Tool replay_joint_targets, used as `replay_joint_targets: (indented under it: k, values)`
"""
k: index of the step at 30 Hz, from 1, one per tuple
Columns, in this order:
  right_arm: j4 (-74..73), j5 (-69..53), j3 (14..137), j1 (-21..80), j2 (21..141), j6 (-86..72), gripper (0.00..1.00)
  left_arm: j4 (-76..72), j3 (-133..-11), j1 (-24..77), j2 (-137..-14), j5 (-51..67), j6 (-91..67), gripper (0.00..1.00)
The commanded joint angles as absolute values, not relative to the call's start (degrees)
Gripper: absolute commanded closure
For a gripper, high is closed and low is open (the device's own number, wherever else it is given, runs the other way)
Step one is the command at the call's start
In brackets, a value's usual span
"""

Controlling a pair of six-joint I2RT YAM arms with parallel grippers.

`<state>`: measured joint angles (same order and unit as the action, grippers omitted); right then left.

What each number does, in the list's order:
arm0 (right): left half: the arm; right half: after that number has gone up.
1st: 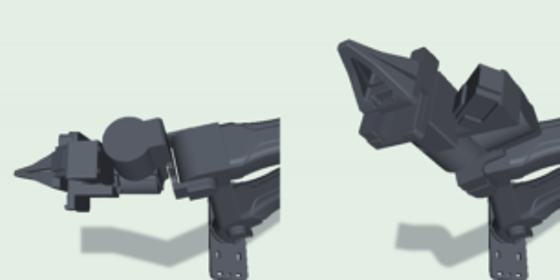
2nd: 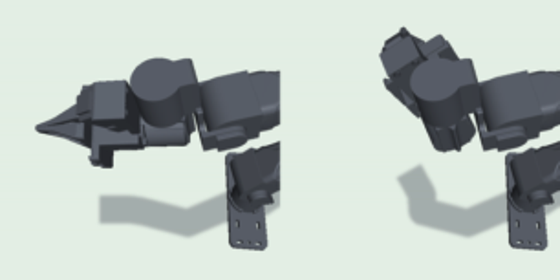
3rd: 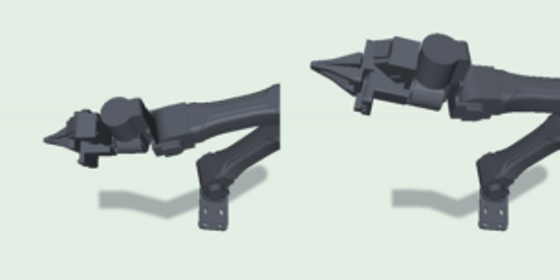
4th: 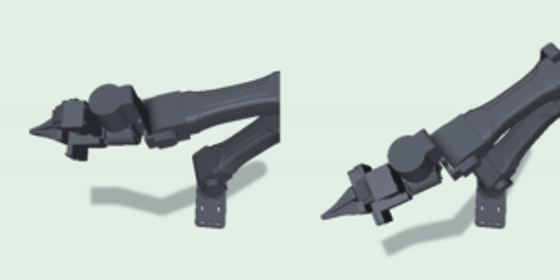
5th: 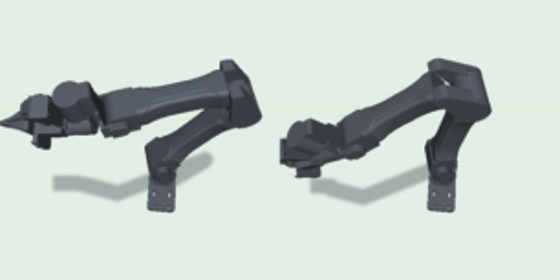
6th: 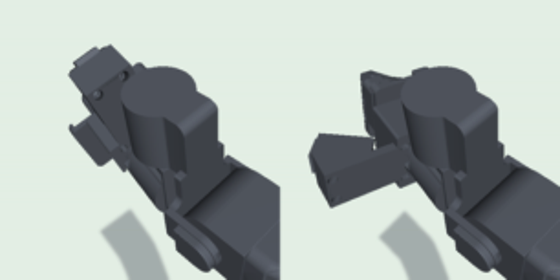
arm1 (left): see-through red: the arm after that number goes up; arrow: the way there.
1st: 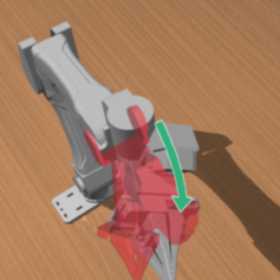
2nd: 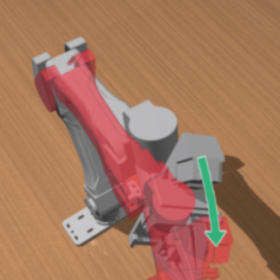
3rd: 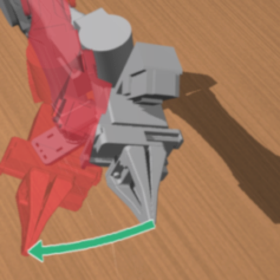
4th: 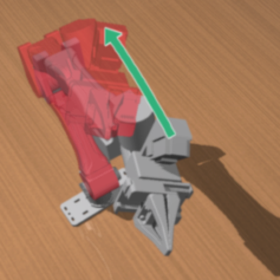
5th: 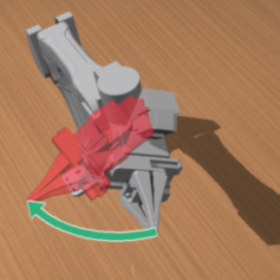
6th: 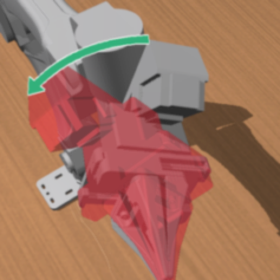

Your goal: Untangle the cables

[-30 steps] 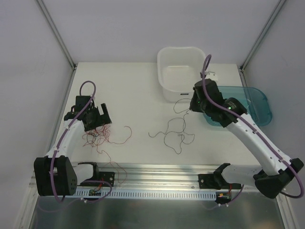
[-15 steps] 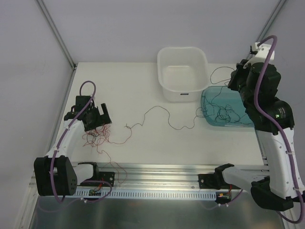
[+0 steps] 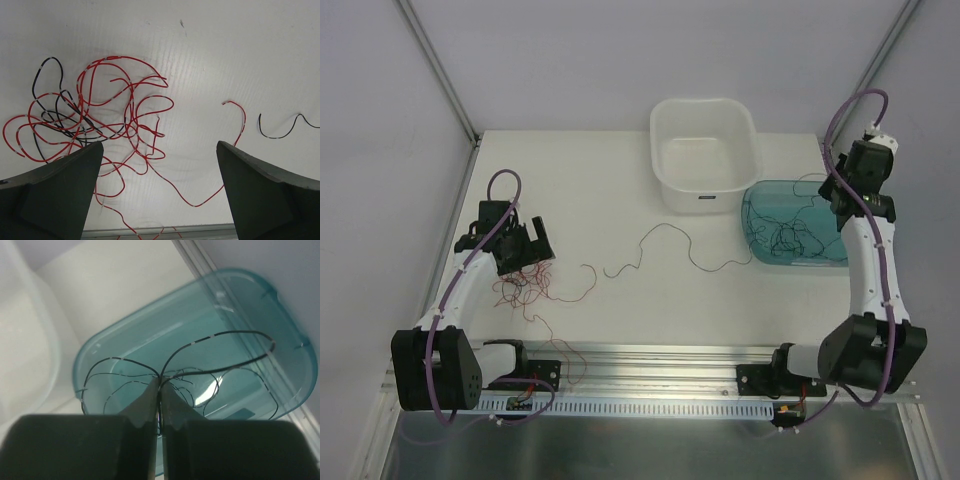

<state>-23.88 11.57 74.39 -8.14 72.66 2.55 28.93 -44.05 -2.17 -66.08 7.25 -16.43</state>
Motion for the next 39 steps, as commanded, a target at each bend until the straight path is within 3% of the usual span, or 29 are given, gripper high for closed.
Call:
replay_joint_targets:
  k: [1,2,4,5,8,11,18,26,30,39]
  values:
    - [-18.0,9.1,71.2,-12.3,77.4,-5.5,0.92,28.5,-44.4,-1.5,-65.7,8.5,-15.6,0.02]
    - [-19.8,9.2,71.0,-13.3,78.9,-6.4,0.79,28.4,-44.3,-1.6,-65.6,8.5,-15.6,0.02]
    - [-22.1,9.1,71.0,-13.9,82.2,-8.0,0.67,28.4,-44.3,-1.5,-65.5,8.5,-15.6,0.02]
    - [-24.7,9.7,71.3,-13.9,82.7,-8.2,0.53,28.4,-44.2,-1.5,-65.3,8.5,-15.6,0.02]
    - [-27.8,11.2,71.8,-13.7,81.7,-8.1,0.24,28.4,-44.1,-1.5,-65.2,8.5,-15.6,0.01]
    - [-31.2,12.3,74.3,-12.7,78.9,-5.8,0.12,28.3,-44.2,-1.5,-65.4,8.8,-15.7,0.02]
    - [-36.9,8.9,75.8,-0.1,72.3,-0.3,0.11,28.2,-44.4,-1.6,-65.5,8.6,-15.6,0.01]
    - [-27.5,10.6,65.9,26.2,69.2,-11.7,0.11,28.2,-44.4,-1.6,-65.7,8.9,-15.8,0.01]
    - [-21.5,11.0,63.7,36.9,76.3,-16.3,0.13,28.2,-44.2,-1.6,-65.4,8.8,-15.9,0.01]
    - [-14.2,11.6,69.1,46.0,95.0,-20.5,0.19,28.2,-44.3,-1.5,-64.5,8.3,-16.0,0.01]
